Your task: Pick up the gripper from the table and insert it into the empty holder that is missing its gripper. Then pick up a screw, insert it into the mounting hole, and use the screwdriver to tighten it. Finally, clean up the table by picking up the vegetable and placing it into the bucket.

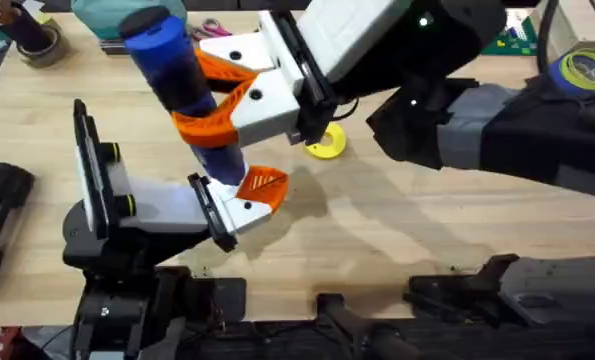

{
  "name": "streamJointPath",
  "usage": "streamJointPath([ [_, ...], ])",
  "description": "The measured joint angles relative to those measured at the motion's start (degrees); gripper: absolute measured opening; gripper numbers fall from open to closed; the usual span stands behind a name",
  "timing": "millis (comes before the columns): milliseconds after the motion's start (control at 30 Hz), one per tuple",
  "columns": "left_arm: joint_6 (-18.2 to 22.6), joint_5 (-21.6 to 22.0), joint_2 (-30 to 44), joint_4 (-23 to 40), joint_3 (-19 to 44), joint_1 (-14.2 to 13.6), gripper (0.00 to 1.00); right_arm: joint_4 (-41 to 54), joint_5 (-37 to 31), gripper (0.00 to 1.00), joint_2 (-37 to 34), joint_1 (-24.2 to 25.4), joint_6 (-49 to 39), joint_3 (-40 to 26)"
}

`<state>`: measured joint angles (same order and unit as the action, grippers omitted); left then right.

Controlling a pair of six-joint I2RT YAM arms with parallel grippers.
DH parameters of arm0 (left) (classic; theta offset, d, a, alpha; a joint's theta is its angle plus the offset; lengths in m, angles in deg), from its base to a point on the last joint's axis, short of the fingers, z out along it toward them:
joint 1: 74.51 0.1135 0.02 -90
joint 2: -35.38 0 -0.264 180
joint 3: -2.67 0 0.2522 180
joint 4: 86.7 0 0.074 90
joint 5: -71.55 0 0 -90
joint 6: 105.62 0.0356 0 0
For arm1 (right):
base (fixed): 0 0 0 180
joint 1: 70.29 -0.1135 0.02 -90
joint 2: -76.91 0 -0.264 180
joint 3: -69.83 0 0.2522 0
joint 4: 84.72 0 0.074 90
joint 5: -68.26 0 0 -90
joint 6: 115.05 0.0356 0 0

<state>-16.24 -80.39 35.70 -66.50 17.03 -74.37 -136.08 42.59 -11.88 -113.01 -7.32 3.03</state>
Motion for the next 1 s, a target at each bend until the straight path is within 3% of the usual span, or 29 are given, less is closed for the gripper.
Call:
streamJointPath([
  [1000,0.0,0.0,0.0,0.0,0.0,0.0,0.006,-0.2,-1.1,0.023,0.0,0.0,0.0,0.0],
])
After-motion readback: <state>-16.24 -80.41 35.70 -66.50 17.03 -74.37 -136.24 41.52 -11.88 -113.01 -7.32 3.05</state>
